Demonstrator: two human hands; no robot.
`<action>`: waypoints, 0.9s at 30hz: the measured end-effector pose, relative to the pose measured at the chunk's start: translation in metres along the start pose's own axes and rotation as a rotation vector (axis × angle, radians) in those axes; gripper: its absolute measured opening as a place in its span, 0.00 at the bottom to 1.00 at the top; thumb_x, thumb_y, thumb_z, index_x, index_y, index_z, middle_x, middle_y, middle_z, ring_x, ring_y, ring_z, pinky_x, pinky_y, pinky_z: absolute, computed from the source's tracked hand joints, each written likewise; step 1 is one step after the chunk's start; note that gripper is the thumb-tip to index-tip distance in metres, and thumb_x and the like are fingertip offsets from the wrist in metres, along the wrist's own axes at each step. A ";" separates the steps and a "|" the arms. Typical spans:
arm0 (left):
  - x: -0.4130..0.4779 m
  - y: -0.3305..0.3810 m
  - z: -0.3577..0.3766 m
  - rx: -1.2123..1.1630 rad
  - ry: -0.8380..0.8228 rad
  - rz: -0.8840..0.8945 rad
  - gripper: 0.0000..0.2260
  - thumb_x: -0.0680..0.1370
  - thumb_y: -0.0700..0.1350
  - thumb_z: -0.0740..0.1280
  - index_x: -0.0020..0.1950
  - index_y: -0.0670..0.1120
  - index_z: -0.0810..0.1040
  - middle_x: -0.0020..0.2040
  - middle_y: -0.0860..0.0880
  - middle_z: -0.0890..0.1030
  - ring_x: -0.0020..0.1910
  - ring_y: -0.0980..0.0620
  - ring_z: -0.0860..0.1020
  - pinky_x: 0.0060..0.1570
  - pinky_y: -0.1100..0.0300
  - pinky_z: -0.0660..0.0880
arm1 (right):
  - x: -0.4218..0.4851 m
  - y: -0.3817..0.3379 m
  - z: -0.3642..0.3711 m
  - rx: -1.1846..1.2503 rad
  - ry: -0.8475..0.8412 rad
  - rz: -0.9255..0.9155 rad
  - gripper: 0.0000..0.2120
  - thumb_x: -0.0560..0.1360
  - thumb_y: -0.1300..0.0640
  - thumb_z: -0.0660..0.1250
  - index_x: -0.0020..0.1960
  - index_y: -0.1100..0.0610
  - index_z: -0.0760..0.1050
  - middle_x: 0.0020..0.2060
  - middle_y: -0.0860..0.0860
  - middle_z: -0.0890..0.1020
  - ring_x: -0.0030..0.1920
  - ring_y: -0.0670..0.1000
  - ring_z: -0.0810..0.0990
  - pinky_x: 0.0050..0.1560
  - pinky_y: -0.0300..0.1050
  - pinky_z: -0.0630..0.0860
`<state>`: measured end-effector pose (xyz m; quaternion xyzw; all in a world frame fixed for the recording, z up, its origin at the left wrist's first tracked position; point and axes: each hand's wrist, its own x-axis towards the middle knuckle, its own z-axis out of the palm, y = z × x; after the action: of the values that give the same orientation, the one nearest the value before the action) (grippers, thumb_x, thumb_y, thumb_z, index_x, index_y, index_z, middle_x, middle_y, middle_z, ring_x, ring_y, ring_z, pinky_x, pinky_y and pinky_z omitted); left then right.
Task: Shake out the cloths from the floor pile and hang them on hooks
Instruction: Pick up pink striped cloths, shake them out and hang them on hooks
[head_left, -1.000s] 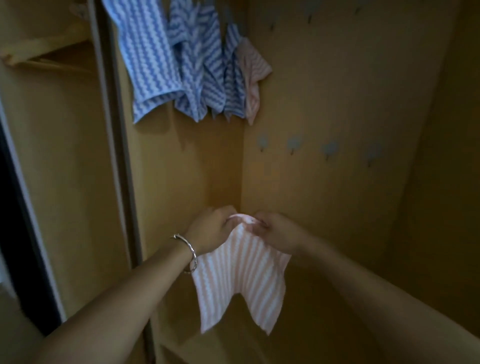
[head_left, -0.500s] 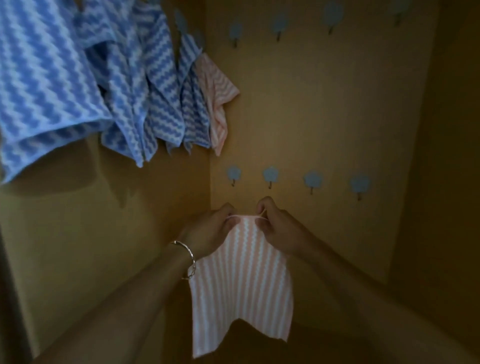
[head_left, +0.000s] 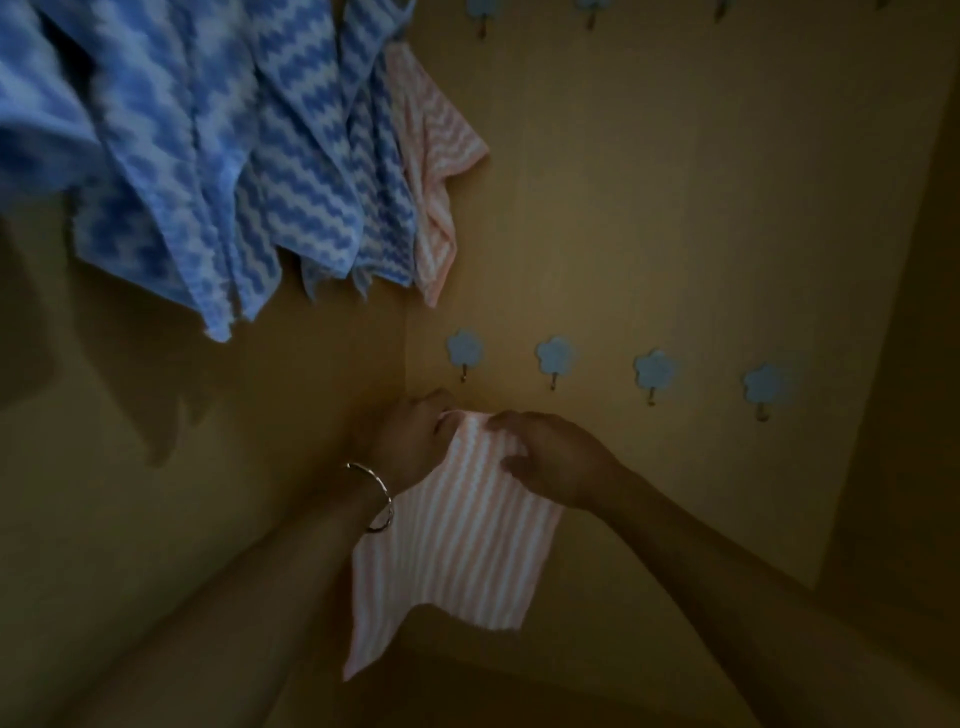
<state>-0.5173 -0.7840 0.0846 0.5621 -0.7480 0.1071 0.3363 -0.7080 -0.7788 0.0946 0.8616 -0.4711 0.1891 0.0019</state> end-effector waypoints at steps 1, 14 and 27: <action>0.003 -0.003 0.000 0.013 0.014 0.002 0.13 0.80 0.52 0.56 0.51 0.46 0.75 0.44 0.44 0.82 0.42 0.42 0.79 0.39 0.52 0.74 | 0.007 0.001 0.000 -0.006 -0.001 -0.001 0.24 0.80 0.55 0.61 0.74 0.48 0.62 0.70 0.51 0.70 0.67 0.52 0.70 0.61 0.43 0.68; 0.051 -0.024 0.014 0.073 0.078 0.098 0.08 0.81 0.42 0.55 0.57 0.47 0.71 0.52 0.46 0.76 0.45 0.41 0.77 0.44 0.46 0.74 | 0.075 0.012 0.008 0.054 0.166 -0.050 0.26 0.81 0.60 0.55 0.77 0.51 0.56 0.67 0.56 0.73 0.62 0.55 0.75 0.58 0.45 0.72; 0.075 -0.032 0.053 0.041 0.138 -0.018 0.09 0.81 0.43 0.57 0.56 0.44 0.75 0.53 0.45 0.78 0.49 0.43 0.77 0.47 0.52 0.74 | 0.087 0.031 0.036 -0.007 0.112 -0.022 0.29 0.81 0.58 0.54 0.78 0.45 0.46 0.64 0.58 0.76 0.57 0.57 0.77 0.55 0.46 0.73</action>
<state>-0.5193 -0.8813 0.0841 0.5670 -0.7156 0.1578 0.3762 -0.6792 -0.8734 0.0846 0.8547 -0.4616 0.2352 0.0335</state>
